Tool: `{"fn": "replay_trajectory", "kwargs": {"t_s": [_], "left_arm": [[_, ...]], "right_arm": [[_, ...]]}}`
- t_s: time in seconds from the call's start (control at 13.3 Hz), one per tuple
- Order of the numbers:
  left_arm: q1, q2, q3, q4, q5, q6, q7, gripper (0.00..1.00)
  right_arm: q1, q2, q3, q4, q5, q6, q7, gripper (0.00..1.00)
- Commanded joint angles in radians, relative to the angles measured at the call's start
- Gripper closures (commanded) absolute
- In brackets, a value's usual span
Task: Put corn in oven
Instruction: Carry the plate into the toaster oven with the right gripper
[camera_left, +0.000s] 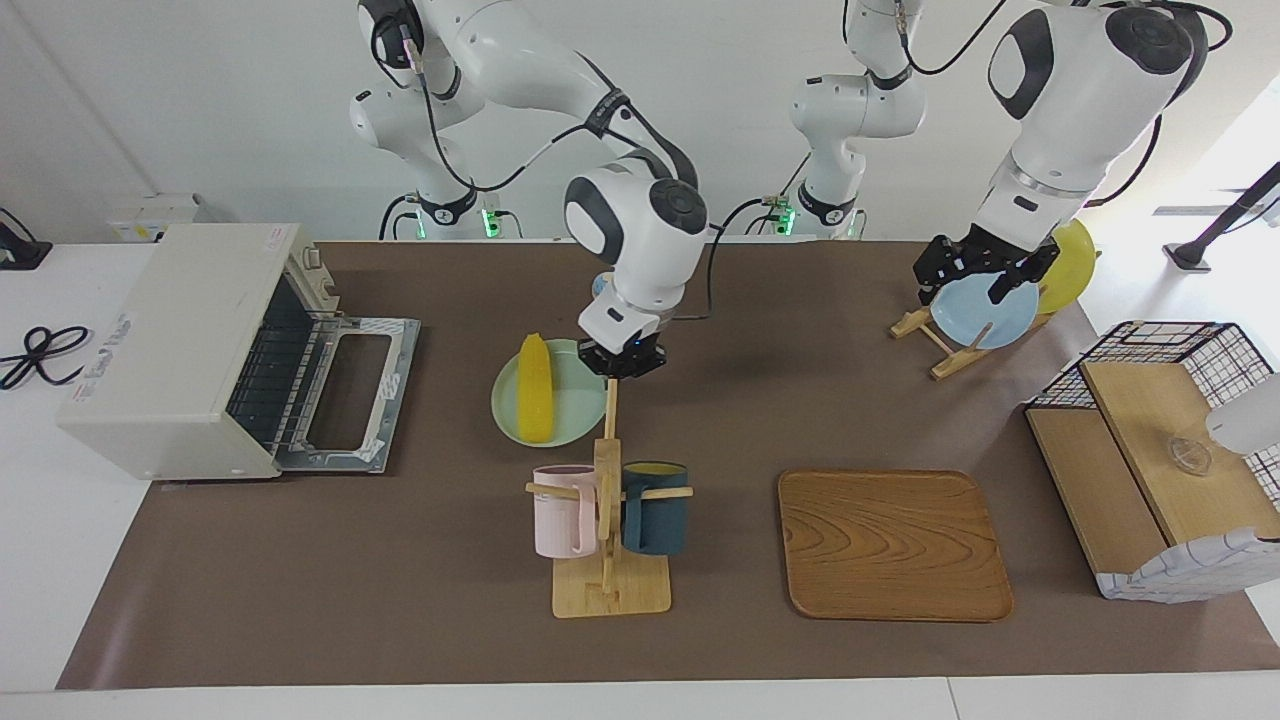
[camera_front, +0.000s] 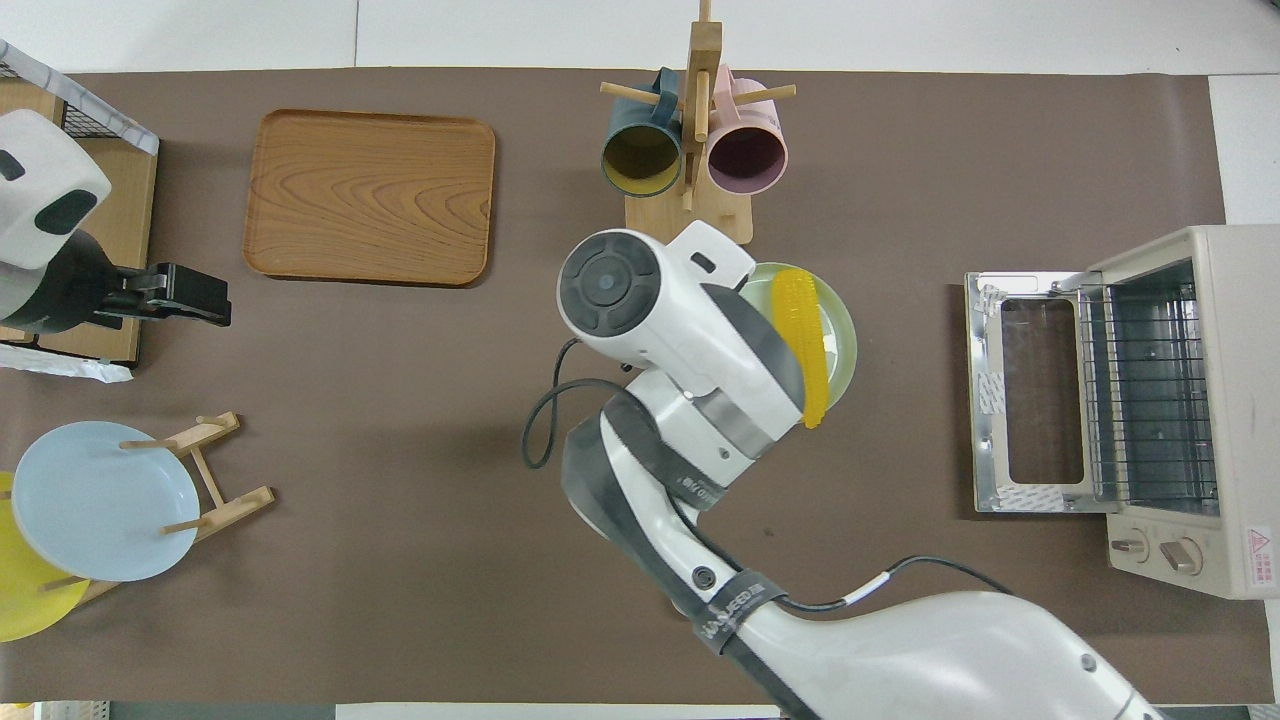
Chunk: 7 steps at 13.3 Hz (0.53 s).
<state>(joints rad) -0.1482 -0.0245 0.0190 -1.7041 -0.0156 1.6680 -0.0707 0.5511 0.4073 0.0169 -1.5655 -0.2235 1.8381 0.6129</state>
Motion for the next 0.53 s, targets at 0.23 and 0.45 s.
{"fn": "replay_trajectory", "kwargs": {"t_s": [0.23, 0.45], "left_arm": [[0.024, -0.011, -0.014, -0.005, 0.022, -0.01, 0.0, 0.0], [0.015, -0.011, -0.014, -0.003, 0.022, -0.01, -0.003, 0.0]], "right_arm": [[-0.274, -0.3, 0.012, -0.382, -0.011, 0.01, -0.194, 1.0], [-0.4, -0.341, 0.011, -0.459, -0.01, 0.012, -0.304, 1.0]]}}
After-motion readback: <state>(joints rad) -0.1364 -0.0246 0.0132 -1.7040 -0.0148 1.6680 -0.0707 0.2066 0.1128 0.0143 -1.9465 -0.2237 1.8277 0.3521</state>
